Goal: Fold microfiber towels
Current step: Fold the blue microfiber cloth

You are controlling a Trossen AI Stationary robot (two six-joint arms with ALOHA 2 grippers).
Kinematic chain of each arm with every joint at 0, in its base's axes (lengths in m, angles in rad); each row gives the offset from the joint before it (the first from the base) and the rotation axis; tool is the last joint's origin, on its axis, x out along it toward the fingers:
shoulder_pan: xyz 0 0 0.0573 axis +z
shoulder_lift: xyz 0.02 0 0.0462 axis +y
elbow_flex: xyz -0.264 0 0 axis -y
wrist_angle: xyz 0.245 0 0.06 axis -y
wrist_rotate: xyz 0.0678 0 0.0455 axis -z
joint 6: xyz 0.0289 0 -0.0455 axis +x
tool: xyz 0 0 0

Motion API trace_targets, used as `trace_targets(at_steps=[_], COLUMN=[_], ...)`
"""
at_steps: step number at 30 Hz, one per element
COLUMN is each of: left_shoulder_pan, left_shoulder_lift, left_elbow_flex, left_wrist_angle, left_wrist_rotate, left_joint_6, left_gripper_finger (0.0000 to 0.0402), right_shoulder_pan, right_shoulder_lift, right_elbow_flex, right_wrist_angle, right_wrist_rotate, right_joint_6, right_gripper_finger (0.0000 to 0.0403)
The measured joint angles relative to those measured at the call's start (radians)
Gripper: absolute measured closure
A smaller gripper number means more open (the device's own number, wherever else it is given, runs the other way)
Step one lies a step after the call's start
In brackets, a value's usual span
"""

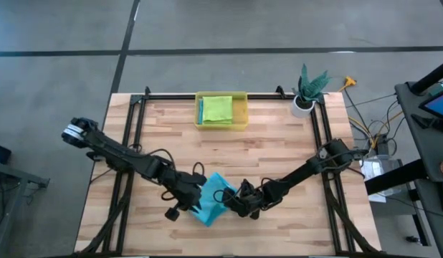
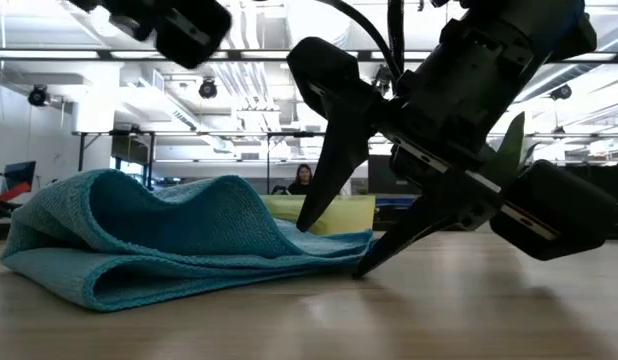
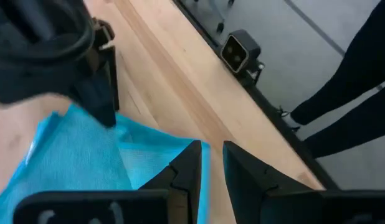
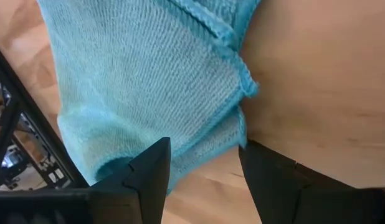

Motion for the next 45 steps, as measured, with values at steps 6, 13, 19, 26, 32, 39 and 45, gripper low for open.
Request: trace_targets(at_steps=[6, 13, 19, 26, 32, 39, 45], left_shoulder_pan=[-0.006, -0.012, -0.017, -0.023, -0.026, -0.026, -0.034], left_shoulder_lift=[0.131, 0.204, 0.223, 0.251, 0.259, 0.221, 0.179], left_elbow_flex=[0.016, 0.087, 0.096, 0.091, 0.091, 0.091, 0.091], left_wrist_angle=[0.088, 0.075, 0.067, 0.066, 0.068, 0.050, 0.006], left_wrist_rotate=[-0.002, -0.004, -0.005, -0.011, -0.070, -0.123, -0.148], left_joint_6=[0.049, 0.102, 0.095, 0.110, 0.117, 0.063, -0.037], left_gripper_finger=[0.0350, 0.0350, 0.0350, 0.0350, 0.0350, 0.0350, 0.0350], right_shoulder_pan=[-0.001, -0.001, -0.002, -0.002, 0.001, 0.002, 0.000], right_shoulder_lift=[0.001, 0.005, 0.006, 0.006, 0.002, -0.007, -0.029], right_elbow_flex=[-0.001, -0.003, -0.003, 0.028, 0.059, 0.098, 0.117], right_wrist_angle=[0.004, 0.000, 0.005, 0.011, -0.012, -0.017, -0.045], right_wrist_rotate=[0.030, 0.078, 0.092, 0.091, 0.087, 0.103, 0.179], right_joint_6=[-0.001, -0.021, -0.057, -0.118, -0.152, -0.181, -0.187], right_gripper_finger=[0.0223, 0.0293, 0.0353, 0.0389, 0.0393, 0.0394, 0.0394])
